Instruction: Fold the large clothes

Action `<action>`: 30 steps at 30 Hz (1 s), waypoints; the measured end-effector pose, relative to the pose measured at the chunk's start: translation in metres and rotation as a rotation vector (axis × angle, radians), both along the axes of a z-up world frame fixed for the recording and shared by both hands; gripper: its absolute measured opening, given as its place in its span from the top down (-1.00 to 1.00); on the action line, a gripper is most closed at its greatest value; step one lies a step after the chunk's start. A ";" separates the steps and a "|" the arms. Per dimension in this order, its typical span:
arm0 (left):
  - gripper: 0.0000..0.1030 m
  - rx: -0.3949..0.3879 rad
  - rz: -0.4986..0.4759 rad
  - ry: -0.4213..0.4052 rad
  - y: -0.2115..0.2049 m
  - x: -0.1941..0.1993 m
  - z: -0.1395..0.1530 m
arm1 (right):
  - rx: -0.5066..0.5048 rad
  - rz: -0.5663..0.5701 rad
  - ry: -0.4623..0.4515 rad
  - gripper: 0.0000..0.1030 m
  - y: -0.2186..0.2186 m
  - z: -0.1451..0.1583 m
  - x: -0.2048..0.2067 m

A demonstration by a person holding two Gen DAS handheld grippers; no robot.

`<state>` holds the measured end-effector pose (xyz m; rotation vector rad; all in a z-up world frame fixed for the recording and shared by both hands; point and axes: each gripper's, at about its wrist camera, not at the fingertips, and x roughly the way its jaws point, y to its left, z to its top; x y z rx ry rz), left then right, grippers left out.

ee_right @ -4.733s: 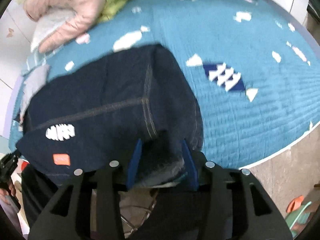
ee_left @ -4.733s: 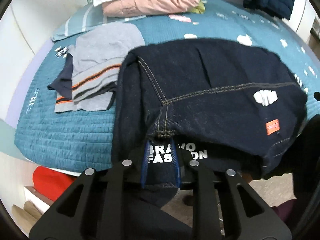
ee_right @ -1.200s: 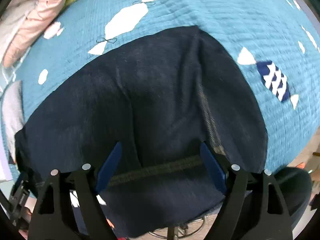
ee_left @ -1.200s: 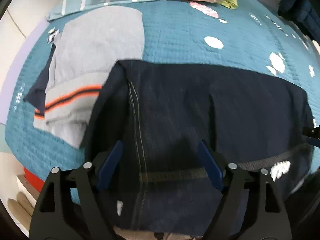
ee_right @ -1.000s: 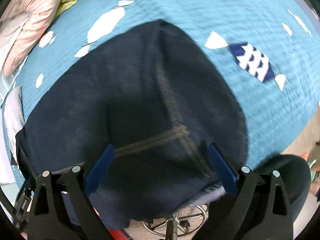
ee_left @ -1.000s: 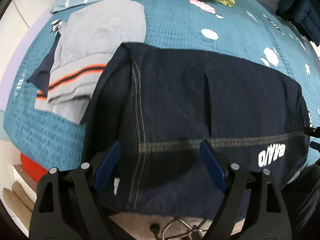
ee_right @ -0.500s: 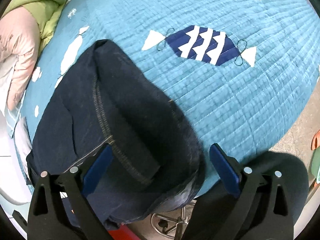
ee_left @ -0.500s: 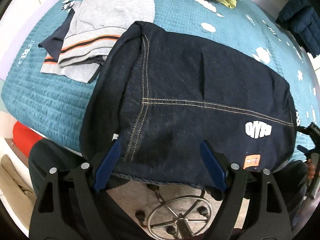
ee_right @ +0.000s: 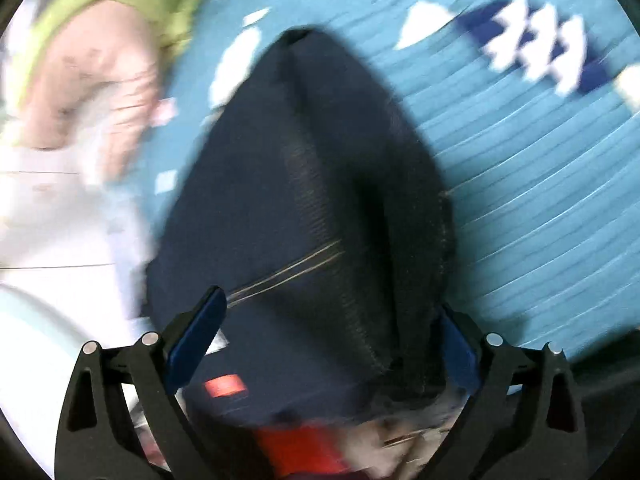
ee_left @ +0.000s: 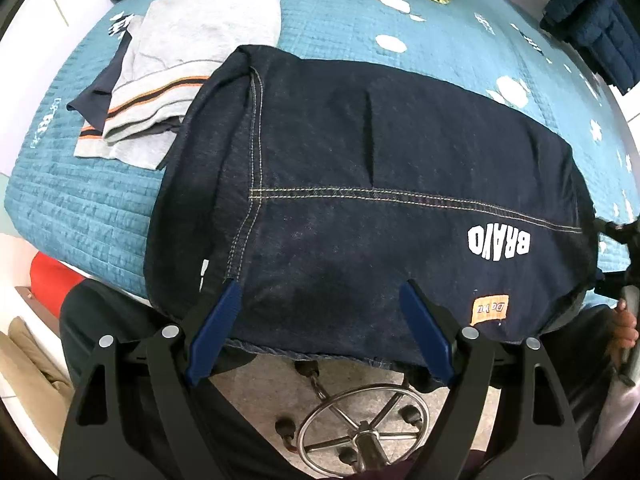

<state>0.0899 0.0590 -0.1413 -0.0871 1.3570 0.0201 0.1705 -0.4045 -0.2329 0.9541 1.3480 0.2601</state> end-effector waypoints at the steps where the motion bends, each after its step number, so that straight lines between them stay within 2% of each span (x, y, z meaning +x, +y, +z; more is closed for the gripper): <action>1: -0.59 -0.005 -0.002 -0.004 -0.001 0.000 0.001 | -0.009 0.012 -0.009 -0.82 0.002 0.002 0.001; 2: -0.59 -0.015 -0.002 -0.010 -0.001 0.000 0.003 | -0.025 0.017 -0.001 -0.82 0.003 0.000 0.002; 3: -0.60 -0.025 0.000 -0.015 -0.002 0.000 0.005 | -0.066 0.021 0.038 -0.82 0.005 -0.006 0.005; 4: -0.59 -0.035 -0.001 -0.022 -0.002 0.000 0.007 | -0.154 0.017 0.117 -0.80 0.007 -0.016 0.007; 6: -0.60 -0.022 -0.005 -0.037 -0.004 0.000 0.011 | -0.218 -0.022 0.159 -0.77 0.010 -0.015 0.008; 7: -0.60 -0.008 -0.006 -0.046 -0.005 0.000 0.013 | -0.302 -0.066 0.184 -0.77 0.012 -0.005 0.007; 8: -0.60 0.008 -0.013 -0.056 -0.005 0.001 0.014 | -0.440 -0.124 0.209 -0.77 0.013 0.009 0.004; 9: -0.60 0.016 -0.018 -0.064 -0.005 0.002 0.015 | -0.551 -0.205 0.172 -0.78 0.015 0.029 -0.002; 10: -0.60 0.013 -0.019 -0.068 -0.005 0.003 0.015 | -0.593 -0.277 0.086 -0.78 0.020 0.050 -0.009; 12: -0.59 -0.017 -0.021 -0.074 -0.005 0.009 0.013 | -0.550 -0.297 -0.076 -0.73 0.040 0.079 -0.012; 13: -0.59 -0.038 -0.021 -0.072 -0.007 0.015 0.009 | -0.532 -0.236 -0.137 -0.67 0.059 0.090 -0.005; 15: -0.59 -0.047 -0.008 -0.054 -0.013 0.026 0.000 | -0.533 -0.062 -0.212 -0.31 0.103 0.097 0.010; 16: -0.55 -0.066 -0.002 -0.040 -0.017 0.032 -0.006 | -0.533 -0.003 -0.226 -0.21 0.118 0.096 0.010; 17: -0.49 -0.095 0.004 -0.030 -0.021 0.037 -0.011 | -0.513 0.097 -0.235 0.04 0.147 0.089 0.016; 18: -0.34 -0.141 0.009 -0.017 -0.027 0.042 -0.017 | -0.483 0.162 -0.234 0.20 0.169 0.080 0.021; 20: -0.17 -0.183 -0.001 0.011 -0.034 0.044 -0.030 | -0.414 0.314 -0.209 0.23 0.212 0.053 0.023; 21: 0.01 -0.165 -0.009 0.054 -0.039 0.044 -0.045 | -0.453 0.379 -0.150 0.29 0.230 0.032 0.020; 22: 0.03 -0.139 -0.007 0.084 -0.039 0.043 -0.057 | -0.512 0.388 -0.151 0.29 0.233 0.023 0.009; 23: 0.03 -0.148 -0.002 0.076 -0.036 0.039 -0.065 | -0.522 0.391 -0.183 0.30 0.234 0.025 0.008; 24: 0.03 -0.161 -0.015 0.046 -0.033 0.034 -0.062 | -0.538 0.403 -0.178 0.35 0.232 0.027 0.007; 26: 0.03 -0.113 -0.022 0.067 -0.025 0.025 -0.061 | -0.537 0.360 -0.098 0.45 0.204 0.026 0.006; 28: 0.10 -0.090 -0.012 0.074 -0.010 0.016 -0.062 | -0.567 0.237 -0.004 0.60 0.155 0.018 0.003; 29: 0.19 -0.072 -0.005 0.073 0.000 0.011 -0.062 | -0.558 0.195 0.022 0.89 0.135 0.014 -0.001; 30: 0.35 -0.057 0.006 0.070 0.010 0.007 -0.062 | -0.535 0.151 0.047 1.00 0.112 0.011 -0.005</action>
